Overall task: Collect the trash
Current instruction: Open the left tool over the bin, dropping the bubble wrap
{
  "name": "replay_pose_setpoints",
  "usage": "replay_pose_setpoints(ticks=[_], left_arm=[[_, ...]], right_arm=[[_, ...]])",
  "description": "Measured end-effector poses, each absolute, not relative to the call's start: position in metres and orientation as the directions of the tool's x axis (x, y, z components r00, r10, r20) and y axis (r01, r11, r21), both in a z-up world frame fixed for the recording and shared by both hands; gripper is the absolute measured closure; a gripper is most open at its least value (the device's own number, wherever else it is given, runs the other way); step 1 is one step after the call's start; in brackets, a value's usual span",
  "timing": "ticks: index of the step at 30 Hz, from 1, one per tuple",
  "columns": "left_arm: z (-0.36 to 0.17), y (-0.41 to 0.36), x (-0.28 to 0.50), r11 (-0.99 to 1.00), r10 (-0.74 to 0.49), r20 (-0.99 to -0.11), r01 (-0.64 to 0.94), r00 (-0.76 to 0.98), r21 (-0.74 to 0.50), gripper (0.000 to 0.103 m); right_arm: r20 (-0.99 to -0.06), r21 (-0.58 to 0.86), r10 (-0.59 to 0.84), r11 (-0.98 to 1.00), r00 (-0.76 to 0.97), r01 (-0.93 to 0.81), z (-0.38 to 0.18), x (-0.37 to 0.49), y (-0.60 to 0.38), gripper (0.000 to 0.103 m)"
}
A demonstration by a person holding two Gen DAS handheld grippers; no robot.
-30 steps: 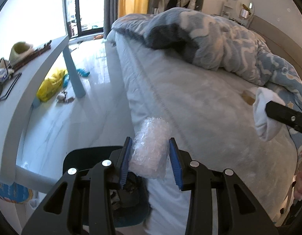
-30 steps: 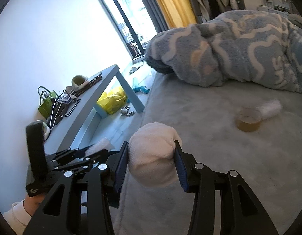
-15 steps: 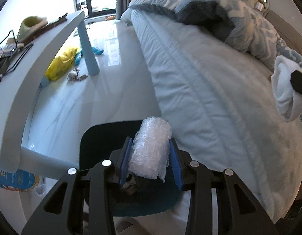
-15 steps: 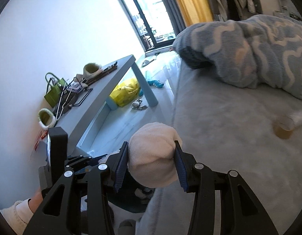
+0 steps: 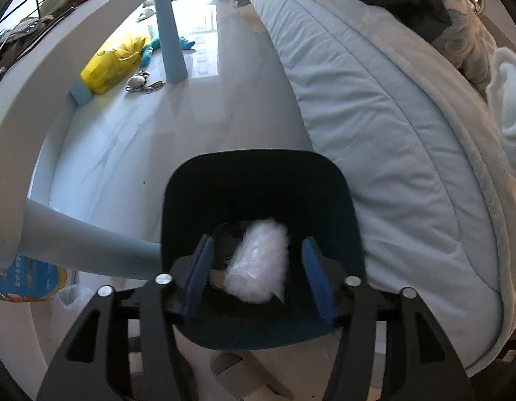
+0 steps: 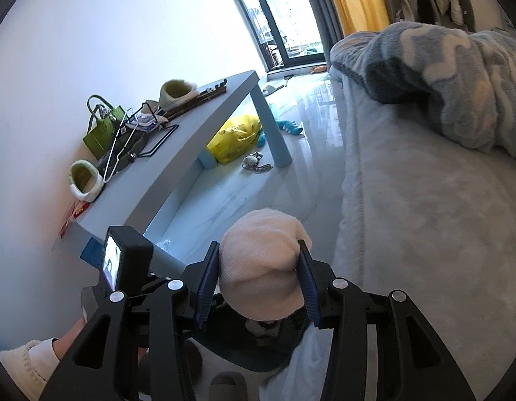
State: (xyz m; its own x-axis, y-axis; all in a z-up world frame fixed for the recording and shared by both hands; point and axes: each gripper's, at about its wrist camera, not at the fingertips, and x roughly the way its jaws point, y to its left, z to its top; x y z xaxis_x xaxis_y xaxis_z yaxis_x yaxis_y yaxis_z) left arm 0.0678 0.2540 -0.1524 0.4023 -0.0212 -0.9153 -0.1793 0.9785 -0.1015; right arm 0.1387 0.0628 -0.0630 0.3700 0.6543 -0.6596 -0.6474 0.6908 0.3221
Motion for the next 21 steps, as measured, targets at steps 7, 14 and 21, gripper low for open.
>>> replay_pose_setpoints(ticks=[7, 14, 21], left_arm=[[-0.125, 0.271, 0.056, 0.971, -0.028, -0.879, -0.196, 0.475, -0.137, 0.037], [-0.069, 0.281, 0.04, 0.962, -0.043, -0.809, -0.194, 0.586, -0.191, 0.035], [-0.023, 0.282, 0.026, 0.956, -0.053, -0.735, -0.179, 0.676, -0.233, 0.035]], right_arm=[[-0.697, 0.298, 0.628, 0.693, 0.346, -0.656, -0.081, 0.137, 0.087, 0.057], [-0.751, 0.27, 0.585, 0.696, 0.307, -0.665, -0.11, 0.134, 0.109, 0.058], [-0.808, 0.224, 0.523, 0.697, 0.269, -0.681, -0.144, 0.127, 0.127, 0.057]])
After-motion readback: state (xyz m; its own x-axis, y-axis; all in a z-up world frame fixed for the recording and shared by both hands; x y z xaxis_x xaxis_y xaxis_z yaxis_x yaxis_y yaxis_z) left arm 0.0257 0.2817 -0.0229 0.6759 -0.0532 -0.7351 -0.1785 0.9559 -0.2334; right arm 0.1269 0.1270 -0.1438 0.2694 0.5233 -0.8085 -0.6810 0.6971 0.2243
